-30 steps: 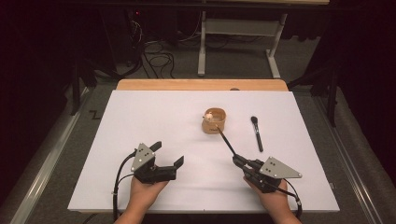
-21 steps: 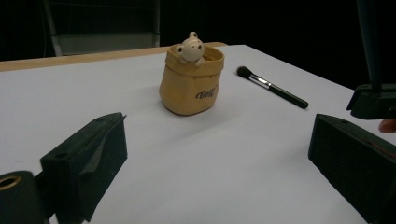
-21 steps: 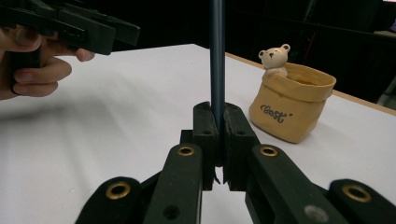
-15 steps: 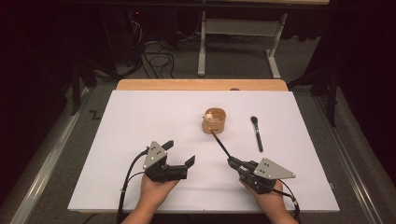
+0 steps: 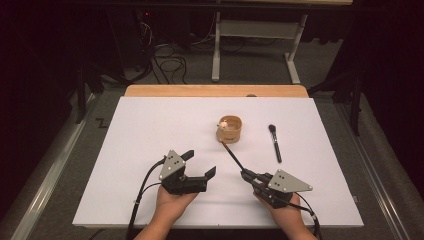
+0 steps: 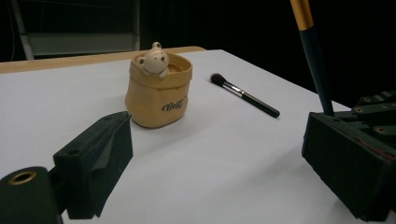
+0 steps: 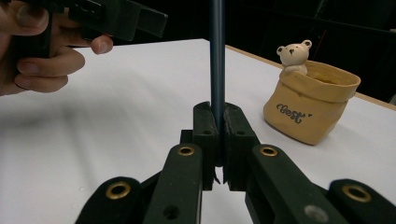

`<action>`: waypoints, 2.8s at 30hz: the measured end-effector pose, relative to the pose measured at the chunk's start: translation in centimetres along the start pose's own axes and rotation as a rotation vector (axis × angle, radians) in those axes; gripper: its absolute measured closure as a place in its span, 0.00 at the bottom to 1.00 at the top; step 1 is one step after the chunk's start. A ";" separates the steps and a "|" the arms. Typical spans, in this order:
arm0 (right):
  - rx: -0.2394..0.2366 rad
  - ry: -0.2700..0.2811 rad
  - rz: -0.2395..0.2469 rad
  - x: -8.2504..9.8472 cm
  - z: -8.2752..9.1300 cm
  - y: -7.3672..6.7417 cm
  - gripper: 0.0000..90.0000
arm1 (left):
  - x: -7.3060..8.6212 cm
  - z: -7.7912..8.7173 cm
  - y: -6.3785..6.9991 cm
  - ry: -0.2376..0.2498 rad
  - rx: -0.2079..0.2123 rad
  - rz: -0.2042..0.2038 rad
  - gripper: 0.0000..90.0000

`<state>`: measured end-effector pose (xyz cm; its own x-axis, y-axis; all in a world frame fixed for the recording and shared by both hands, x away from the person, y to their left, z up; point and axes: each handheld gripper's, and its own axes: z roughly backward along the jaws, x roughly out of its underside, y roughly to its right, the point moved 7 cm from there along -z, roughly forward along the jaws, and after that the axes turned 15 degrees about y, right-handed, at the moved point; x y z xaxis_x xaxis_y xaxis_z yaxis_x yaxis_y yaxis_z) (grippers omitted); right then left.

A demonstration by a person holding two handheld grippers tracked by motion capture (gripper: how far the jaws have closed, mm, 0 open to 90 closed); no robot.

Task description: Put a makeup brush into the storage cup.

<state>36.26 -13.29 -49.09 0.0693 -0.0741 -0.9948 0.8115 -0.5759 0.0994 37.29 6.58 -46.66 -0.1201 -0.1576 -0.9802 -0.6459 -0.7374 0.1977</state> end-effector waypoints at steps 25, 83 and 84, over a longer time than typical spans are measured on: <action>-0.033 -0.007 0.024 0.3 -0.8 -0.6 0.97 | -1.0 -1.2 1.8 0.016 0.110 0.074 0.27; -0.085 -0.021 0.071 0.7 -1.4 -1.6 0.97 | -1.5 -1.3 2.5 0.061 0.222 0.189 0.82; -0.084 -0.022 0.070 0.7 -1.4 -1.6 0.97 | -1.5 -1.3 2.5 0.061 0.222 0.188 0.83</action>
<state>35.84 -11.32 -50.02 0.1152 -0.1302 -0.9848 0.8508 -0.4988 0.1655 36.87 4.09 -44.66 -0.2125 -0.3219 -0.9226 -0.7666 -0.5306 0.3617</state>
